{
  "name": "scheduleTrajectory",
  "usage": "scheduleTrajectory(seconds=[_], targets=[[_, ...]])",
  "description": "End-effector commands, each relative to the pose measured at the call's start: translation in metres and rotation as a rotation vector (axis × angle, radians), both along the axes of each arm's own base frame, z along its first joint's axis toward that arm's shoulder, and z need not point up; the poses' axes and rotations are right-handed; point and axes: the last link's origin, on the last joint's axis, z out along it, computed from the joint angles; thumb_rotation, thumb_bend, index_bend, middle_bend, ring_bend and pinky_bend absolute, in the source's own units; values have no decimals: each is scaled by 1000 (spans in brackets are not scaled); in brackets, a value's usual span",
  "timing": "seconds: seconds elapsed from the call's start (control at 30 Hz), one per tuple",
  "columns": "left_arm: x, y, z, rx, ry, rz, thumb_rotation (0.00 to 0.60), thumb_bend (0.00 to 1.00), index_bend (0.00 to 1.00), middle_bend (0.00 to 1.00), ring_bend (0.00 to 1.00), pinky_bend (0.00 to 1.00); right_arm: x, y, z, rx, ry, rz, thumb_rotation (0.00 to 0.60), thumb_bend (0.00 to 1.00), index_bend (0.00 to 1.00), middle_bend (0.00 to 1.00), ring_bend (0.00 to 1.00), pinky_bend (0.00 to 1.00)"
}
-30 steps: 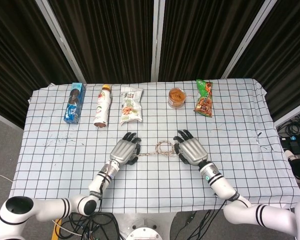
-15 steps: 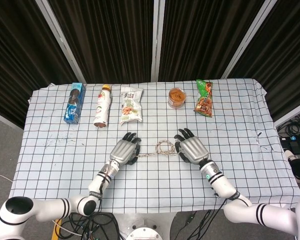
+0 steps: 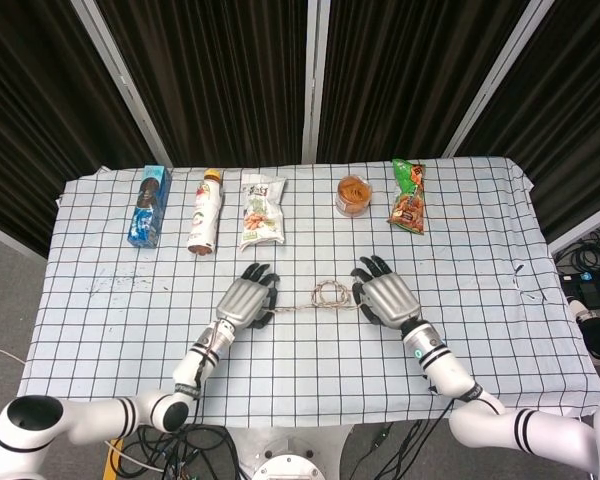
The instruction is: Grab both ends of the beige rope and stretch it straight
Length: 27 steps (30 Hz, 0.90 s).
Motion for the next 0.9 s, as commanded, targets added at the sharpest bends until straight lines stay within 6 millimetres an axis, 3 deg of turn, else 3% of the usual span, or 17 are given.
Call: scheduleTrajectory(seconds=[0.03,0.23,0.6,0.9], targets=[[-2,0,9,19,-15,-3,600,444,611,180,11,13,-3,1,7,-15,-9,-4,600,540,658,208,0,0],[-21,2,40,74,-42,6,600,444,612,182,11,12,-17,7,36,-85,-36,-20,600,540,660,211,0,0],[-76,0,99,180,-58,62,600,443,612,182,11,12,-56,19,94,-211,-72,-80,600,540,665,215,0,0],[-117,-18,123,223,-70,99,600,443,612,182,11,12,-87,28,118,-266,-73,-151,600,541,665,215,0,0]])
